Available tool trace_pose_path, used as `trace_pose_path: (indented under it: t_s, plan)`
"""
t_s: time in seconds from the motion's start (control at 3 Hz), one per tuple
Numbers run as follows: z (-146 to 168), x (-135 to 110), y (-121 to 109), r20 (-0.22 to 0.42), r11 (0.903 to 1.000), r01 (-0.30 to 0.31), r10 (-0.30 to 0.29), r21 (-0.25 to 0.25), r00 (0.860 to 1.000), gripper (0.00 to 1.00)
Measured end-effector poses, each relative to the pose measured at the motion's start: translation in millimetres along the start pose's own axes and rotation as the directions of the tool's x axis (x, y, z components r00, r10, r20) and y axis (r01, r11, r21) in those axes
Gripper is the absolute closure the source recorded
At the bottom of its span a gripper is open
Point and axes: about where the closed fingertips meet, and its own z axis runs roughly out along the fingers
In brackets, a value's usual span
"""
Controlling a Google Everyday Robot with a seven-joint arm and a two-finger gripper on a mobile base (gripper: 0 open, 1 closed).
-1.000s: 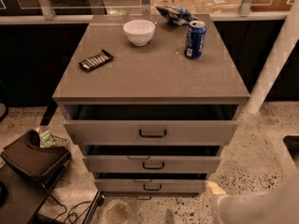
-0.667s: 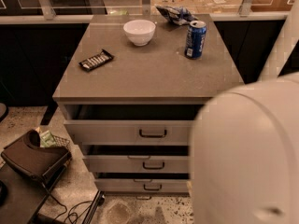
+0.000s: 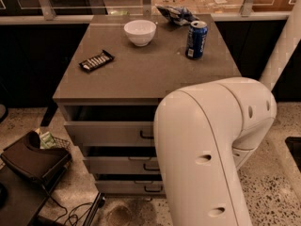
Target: Open bottom drawer
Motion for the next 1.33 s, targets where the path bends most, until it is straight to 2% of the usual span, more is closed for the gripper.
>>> trace_pose_path:
  t_s: [0.33, 0.67, 1.0, 1.33]
  plan:
    - [0.0, 0.0, 0.0, 0.0, 1.0, 0.0, 0.0, 0.0, 1.0, 0.0]
    - [18.5, -8.1, -15.7, -0.083, 0.9997, -0.005, 0.004, -0.023, 0.997, 0.0]
    - [40.6, -18.4, -40.7, -0.166, 0.9987, 0.01, -0.018, -0.05, 0.986, 0.0]
    - [51.6, -22.4, -51.7, -0.213, 0.9983, 0.001, -0.013, -0.058, 0.977, 0.0]
